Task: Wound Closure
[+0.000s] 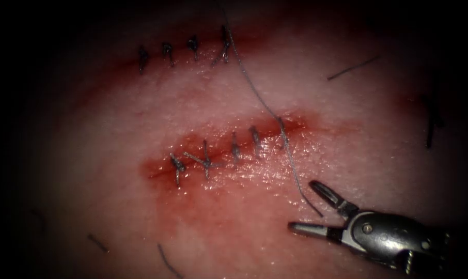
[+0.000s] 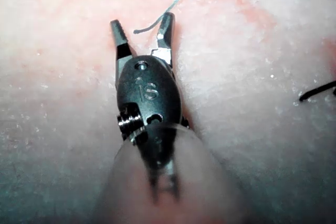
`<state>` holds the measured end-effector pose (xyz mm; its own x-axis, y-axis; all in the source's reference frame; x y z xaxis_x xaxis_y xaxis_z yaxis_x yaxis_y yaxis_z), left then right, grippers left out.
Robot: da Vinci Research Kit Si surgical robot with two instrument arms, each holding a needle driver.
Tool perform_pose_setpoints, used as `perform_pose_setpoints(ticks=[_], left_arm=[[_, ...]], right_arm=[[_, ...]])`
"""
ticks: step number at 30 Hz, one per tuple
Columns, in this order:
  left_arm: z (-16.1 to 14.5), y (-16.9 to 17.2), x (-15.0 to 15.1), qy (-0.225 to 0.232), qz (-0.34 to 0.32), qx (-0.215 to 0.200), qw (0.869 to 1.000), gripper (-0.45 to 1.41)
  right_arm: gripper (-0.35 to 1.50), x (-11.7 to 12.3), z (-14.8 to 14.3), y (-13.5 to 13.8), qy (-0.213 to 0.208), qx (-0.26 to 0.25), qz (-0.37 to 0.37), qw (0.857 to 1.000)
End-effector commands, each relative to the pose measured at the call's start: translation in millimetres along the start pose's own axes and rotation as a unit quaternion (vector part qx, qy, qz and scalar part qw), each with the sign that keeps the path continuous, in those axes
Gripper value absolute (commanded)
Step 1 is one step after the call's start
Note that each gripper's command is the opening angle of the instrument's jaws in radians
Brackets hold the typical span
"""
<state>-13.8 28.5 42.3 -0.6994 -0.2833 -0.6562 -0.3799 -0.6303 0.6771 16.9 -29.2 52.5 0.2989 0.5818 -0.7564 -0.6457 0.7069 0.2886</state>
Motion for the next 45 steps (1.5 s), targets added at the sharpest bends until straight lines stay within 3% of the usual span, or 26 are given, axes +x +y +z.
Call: perform_pose_setpoints(ticks=[1, 5, 8, 11, 12, 13, 14, 17, 21, 22, 24, 25, 31, 36, 45], left_arm=[[0.3, 1.2, 0.5, 0.015, -0.008, -0.010, 1.000, -0.45], [-2.8, 5.7, 3.2, 0.101, -0.097, -0.063, 0.988, -0.45], [-6.0, 10.3, 6.0, 0.154, -0.178, -0.112, 0.965, -0.45], [-8.4, 13.8, 8.1, 0.176, -0.227, -0.149, 0.946, -0.45], [-8.4, 13.8, 8.1, 0.176, -0.227, -0.149, 0.946, -0.45], [-10.1, 16.0, 9.3, 0.188, -0.249, -0.165, 0.936, -0.45], [-10.5, 16.5, 9.6, 0.192, -0.252, -0.168, 0.933, -0.45], [-11.8, 18.2, 10.7, 0.199, -0.275, -0.179, 0.923, -0.45], [-12.4, 19.7, 11.8, 0.203, -0.313, -0.192, 0.908, -0.45], [-12.2, 20.3, 12.1, 0.207, -0.332, -0.199, 0.898, -0.45], [-12.1, 21.1, 12.3, 0.212, -0.334, -0.204, 0.896, -0.45], [-11.8, 22.0, 12.4, 0.216, -0.337, -0.212, 0.892, -0.45], [-10.2, 26.1, 11.9, 0.215, -0.306, -0.250, 0.893, -0.45], [-6.8, 30.1, 9.0, 0.211, -0.274, -0.265, 0.900, -0.45], [-2.7, 32.3, 5.9, 0.204, -0.264, -0.273, 0.902, -0.45]], right_arm=[[1.31, -0.1, 0.1, -0.6, 0.003, 0.000, 0.003, 1.000], [1.26, 1.9, -1.5, 0.7, 0.010, 0.007, -0.003, 1.000], [1.23, 4.8, -2.7, 3.2, 0.017, 0.025, -0.030, 0.999], [1.21, 7.2, -3.3, 5.3, 0.011, 0.038, -0.033, 0.999], [1.21, 7.2, -3.3, 5.3, 0.011, 0.038, -0.033, 0.999], [1.23, 9.0, -3.0, 6.6, 0.013, 0.055, -0.034, 0.998], [1.14, 9.3, -2.7, 6.8, 0.015, 0.062, -0.033, 0.997], [-0.35, 10.1, -0.8, 7.0, 0.029, 0.099, -0.034, 0.994], [-0.35, 10.2, 4.0, 7.4, 0.043, 0.133, -0.013, 0.990], [-0.35, 10.2, 5.9, 8.0, 0.054, 0.145, -0.014, 0.988], [-0.35, 10.2, 7.4, 8.7, 0.069, 0.157, -0.008, 0.985], [-0.35, 10.4, 8.8, 9.5, 0.099, 0.171, -0.002, 0.980], [-0.35, 12.4, 11.1, 11.1, 0.151, 0.234, 0.032, 0.960], [-0.35, 13.5, 11.6, 11.4, 0.178, 0.339, 0.083, 0.920], [-0.35, 13.1, 11.1, 10.7, 0.192, 0.466, 0.093, 0.859]])
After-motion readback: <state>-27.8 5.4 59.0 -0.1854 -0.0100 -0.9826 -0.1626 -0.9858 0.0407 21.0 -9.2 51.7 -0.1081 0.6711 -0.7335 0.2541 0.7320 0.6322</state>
